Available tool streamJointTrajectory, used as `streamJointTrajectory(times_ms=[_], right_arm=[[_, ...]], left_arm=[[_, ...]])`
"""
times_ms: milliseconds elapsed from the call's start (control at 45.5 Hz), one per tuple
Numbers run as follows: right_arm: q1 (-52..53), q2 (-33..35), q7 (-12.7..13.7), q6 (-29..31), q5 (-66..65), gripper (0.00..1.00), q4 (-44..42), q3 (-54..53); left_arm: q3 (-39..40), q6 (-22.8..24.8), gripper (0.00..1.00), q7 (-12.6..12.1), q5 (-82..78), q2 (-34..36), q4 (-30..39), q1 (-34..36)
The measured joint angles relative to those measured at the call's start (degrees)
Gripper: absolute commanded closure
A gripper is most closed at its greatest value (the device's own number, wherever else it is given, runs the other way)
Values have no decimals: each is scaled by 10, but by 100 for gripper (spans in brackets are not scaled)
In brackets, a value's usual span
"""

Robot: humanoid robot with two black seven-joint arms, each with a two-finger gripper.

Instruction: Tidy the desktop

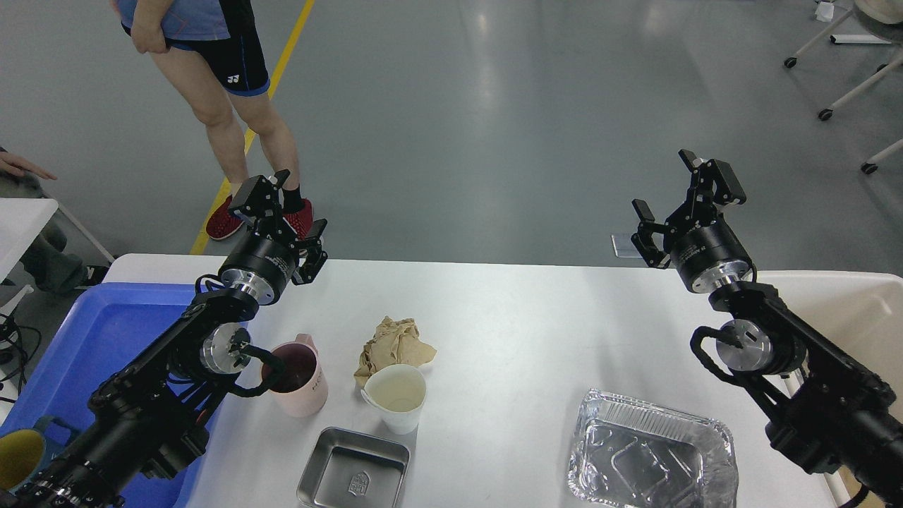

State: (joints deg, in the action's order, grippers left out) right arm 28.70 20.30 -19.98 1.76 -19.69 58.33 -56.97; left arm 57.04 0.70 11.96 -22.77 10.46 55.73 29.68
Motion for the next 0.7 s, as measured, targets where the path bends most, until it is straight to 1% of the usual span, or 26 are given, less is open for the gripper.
streamJointTrajectory(times_ms=[220,549,593,703], right_arm=[[-6,0,0,-2,-1,0,-3,1],[-7,-6,0,-4,-2,0,-3,2],[-7,-7,0,-4,-2,0,-3,2],[-7,-11,0,-5,-3,0,-3,2]], left_arm=[[0,1,3,5,-4,1,0,-4],[-1,5,3,-1,2,10,11,17],[-9,5,3,-3,3,16,15,21],[-51,5,3,-25,10,48,33,38]])
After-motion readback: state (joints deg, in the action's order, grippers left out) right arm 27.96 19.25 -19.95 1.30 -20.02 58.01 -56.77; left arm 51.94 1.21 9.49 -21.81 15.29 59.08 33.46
